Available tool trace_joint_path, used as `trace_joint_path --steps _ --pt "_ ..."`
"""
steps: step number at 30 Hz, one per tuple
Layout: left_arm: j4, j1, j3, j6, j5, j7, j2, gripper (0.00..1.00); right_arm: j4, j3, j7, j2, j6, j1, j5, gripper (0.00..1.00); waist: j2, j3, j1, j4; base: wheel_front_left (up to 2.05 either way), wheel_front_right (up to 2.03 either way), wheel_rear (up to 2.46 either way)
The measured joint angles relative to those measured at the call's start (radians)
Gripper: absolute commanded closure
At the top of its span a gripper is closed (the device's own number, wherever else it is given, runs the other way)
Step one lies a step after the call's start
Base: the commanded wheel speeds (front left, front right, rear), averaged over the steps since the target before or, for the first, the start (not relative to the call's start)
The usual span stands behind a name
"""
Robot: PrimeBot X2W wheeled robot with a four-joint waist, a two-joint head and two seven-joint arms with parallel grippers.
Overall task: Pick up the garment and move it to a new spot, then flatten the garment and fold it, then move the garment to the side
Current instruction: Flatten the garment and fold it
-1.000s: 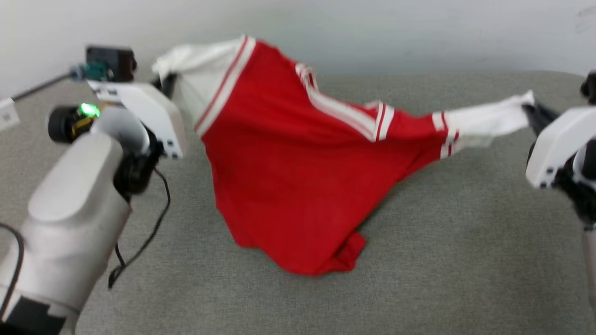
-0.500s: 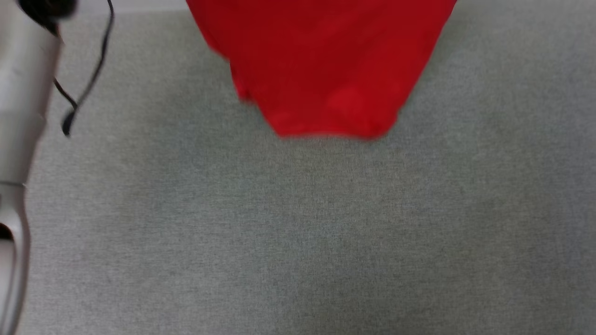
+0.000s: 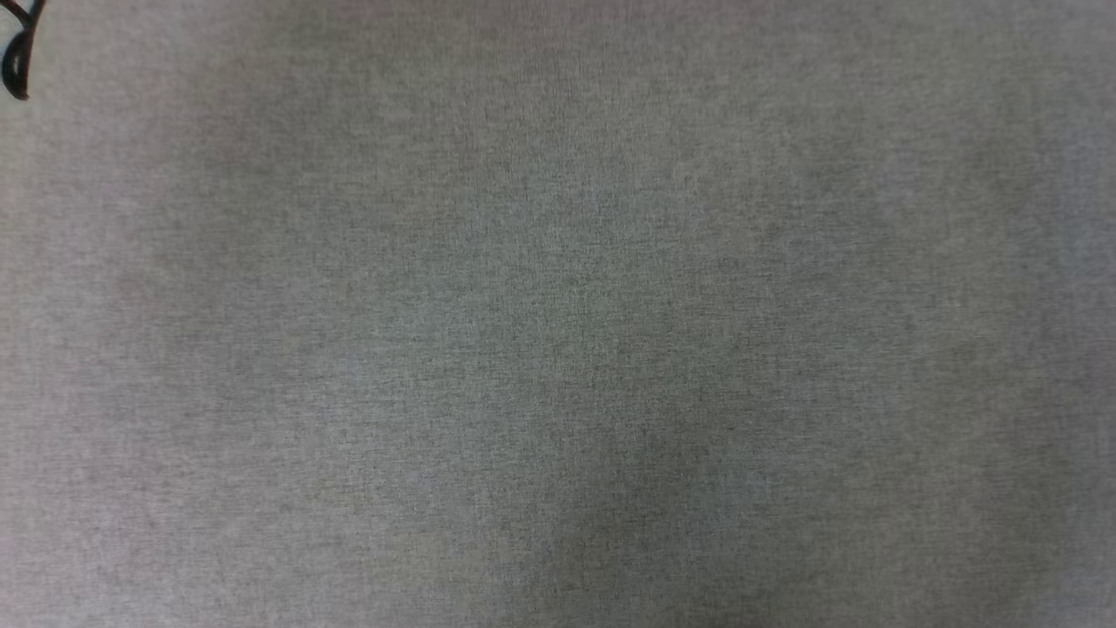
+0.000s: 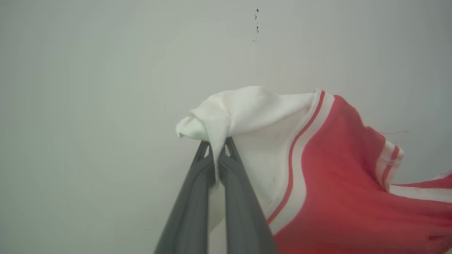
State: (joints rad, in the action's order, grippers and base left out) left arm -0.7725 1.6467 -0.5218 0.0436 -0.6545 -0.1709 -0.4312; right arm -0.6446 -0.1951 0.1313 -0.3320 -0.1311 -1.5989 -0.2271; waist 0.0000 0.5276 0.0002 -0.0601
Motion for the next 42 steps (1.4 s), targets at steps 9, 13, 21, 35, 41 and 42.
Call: trace_joint_path --steps 9,13,21,35,41,42 --pt "-0.093 -0.101 -0.002 -0.032 -0.038 -0.055 0.064 1.00 -0.156 -0.053 -0.049 0.061 0.000 0.049 -0.056 1.00 0.0000 0.060 0.0001 0.009 0.00 0.00 0.00" --pt "-0.134 -0.171 0.006 -0.052 -0.050 -0.079 0.084 1.00 -0.226 -0.073 -0.092 0.070 0.000 0.112 -0.094 1.00 0.0000 0.054 -0.0001 0.013 0.00 0.00 0.00" --pt "-0.034 -0.489 0.095 -0.070 -0.055 -0.090 0.094 1.00 -0.243 -0.116 -0.180 0.066 0.000 0.397 -0.207 1.00 0.0000 -0.033 -0.0001 0.018 0.00 0.00 0.00" --pt "0.311 -1.261 0.202 0.013 0.007 -0.091 0.101 1.00 0.043 -0.083 -0.122 -0.005 0.000 1.033 -0.282 1.00 0.0000 -0.313 -0.0004 0.009 0.00 0.00 0.00" --pt "0.447 -1.510 0.207 0.082 -0.010 -0.073 0.071 1.00 0.256 0.014 0.014 0.019 0.000 1.333 -0.239 1.00 0.0000 -0.416 -0.0005 -0.003 0.00 0.00 0.00" --pt "0.502 -1.583 0.208 0.111 -0.012 -0.054 0.059 1.00 0.336 0.053 0.071 0.031 0.000 1.442 -0.227 1.00 0.0000 -0.446 -0.0005 -0.008 0.00 0.00 0.00"
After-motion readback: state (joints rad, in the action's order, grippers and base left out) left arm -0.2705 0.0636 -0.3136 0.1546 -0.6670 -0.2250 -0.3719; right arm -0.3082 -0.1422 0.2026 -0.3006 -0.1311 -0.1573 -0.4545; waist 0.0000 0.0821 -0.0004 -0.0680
